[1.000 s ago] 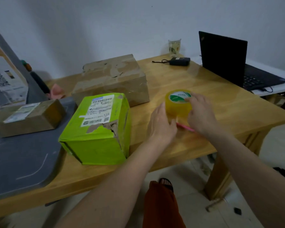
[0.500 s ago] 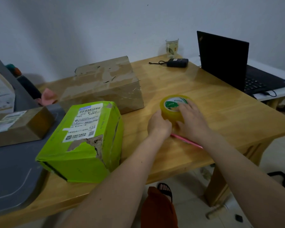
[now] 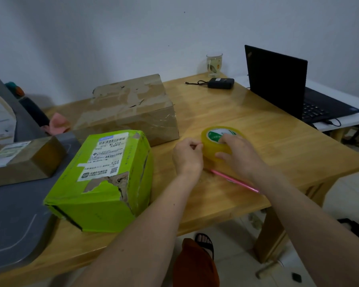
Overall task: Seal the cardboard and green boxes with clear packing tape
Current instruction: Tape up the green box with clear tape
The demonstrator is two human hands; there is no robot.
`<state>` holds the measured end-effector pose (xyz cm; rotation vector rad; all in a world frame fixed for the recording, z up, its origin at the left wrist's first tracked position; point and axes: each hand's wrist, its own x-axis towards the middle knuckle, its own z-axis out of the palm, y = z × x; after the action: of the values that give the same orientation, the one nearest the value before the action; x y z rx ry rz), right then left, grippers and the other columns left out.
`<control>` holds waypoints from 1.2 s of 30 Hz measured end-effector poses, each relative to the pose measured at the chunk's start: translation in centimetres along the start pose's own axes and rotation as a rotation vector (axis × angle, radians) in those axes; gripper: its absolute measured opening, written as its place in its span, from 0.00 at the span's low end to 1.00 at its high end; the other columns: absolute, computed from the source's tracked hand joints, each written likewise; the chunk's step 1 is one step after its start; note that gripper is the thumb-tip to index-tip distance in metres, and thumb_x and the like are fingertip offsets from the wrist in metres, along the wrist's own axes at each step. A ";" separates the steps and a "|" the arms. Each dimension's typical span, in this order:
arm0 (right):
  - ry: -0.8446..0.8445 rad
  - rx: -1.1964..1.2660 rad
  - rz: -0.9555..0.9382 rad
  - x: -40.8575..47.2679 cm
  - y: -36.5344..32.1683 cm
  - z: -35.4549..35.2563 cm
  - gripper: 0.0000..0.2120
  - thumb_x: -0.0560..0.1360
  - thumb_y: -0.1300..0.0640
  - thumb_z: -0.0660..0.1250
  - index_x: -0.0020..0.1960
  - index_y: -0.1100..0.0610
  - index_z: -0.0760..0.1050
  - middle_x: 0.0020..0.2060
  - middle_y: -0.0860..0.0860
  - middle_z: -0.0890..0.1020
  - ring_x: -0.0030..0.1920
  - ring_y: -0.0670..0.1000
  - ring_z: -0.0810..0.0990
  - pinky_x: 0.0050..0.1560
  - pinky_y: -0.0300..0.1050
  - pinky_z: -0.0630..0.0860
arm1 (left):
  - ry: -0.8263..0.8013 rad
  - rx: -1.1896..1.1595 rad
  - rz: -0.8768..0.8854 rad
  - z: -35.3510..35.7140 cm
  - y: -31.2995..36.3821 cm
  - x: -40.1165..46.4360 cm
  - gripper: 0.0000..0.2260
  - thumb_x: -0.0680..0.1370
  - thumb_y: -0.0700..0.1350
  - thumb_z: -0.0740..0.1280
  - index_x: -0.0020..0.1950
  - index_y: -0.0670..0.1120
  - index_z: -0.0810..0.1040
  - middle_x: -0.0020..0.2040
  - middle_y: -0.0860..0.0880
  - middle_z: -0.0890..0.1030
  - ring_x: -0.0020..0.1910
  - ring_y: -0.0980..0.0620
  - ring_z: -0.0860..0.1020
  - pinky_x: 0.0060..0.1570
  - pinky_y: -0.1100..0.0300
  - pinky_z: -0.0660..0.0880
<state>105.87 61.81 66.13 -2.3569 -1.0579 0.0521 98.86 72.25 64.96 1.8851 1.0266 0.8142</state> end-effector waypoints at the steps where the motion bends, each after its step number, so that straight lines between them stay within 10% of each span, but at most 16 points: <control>1: 0.002 0.013 -0.010 -0.3 -0.2 -0.5 0.13 0.77 0.54 0.68 0.59 0.56 0.72 0.57 0.54 0.77 0.61 0.54 0.72 0.65 0.51 0.66 | 0.017 0.011 0.046 -0.2 0.2 -0.1 0.08 0.76 0.37 0.69 0.40 0.47 0.79 0.42 0.49 0.80 0.42 0.52 0.76 0.48 0.61 0.72; 17: 0.131 0.230 -0.147 -7.2 -5.8 -2.9 0.09 0.76 0.54 0.69 0.50 0.53 0.69 0.48 0.48 0.75 0.53 0.52 0.74 0.51 0.48 0.70 | 0.177 -0.111 0.356 -7.9 1.7 -6.1 0.11 0.75 0.39 0.72 0.56 0.44 0.81 0.44 0.49 0.83 0.44 0.51 0.81 0.50 0.53 0.78; 29: 0.125 0.318 -0.190 -12.5 -9.3 -2.0 0.09 0.75 0.54 0.70 0.52 0.53 0.71 0.51 0.46 0.74 0.55 0.47 0.72 0.53 0.45 0.70 | 0.390 0.074 0.537 -12.2 -0.1 -9.9 0.02 0.75 0.37 0.68 0.44 0.42 0.80 0.41 0.44 0.80 0.40 0.44 0.78 0.43 0.57 0.70; 36: 0.190 0.346 -0.155 -13.9 -9.0 -2.0 0.09 0.74 0.55 0.71 0.51 0.54 0.73 0.50 0.48 0.78 0.54 0.48 0.74 0.50 0.44 0.70 | 0.112 -0.024 0.395 -13.4 0.2 -11.5 0.12 0.74 0.34 0.71 0.55 0.46 0.82 0.49 0.47 0.83 0.46 0.50 0.81 0.54 0.50 0.77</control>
<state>90.69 55.97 69.75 -1.9251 -1.0418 -0.0432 82.64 66.80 69.52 2.0716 0.7120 1.1634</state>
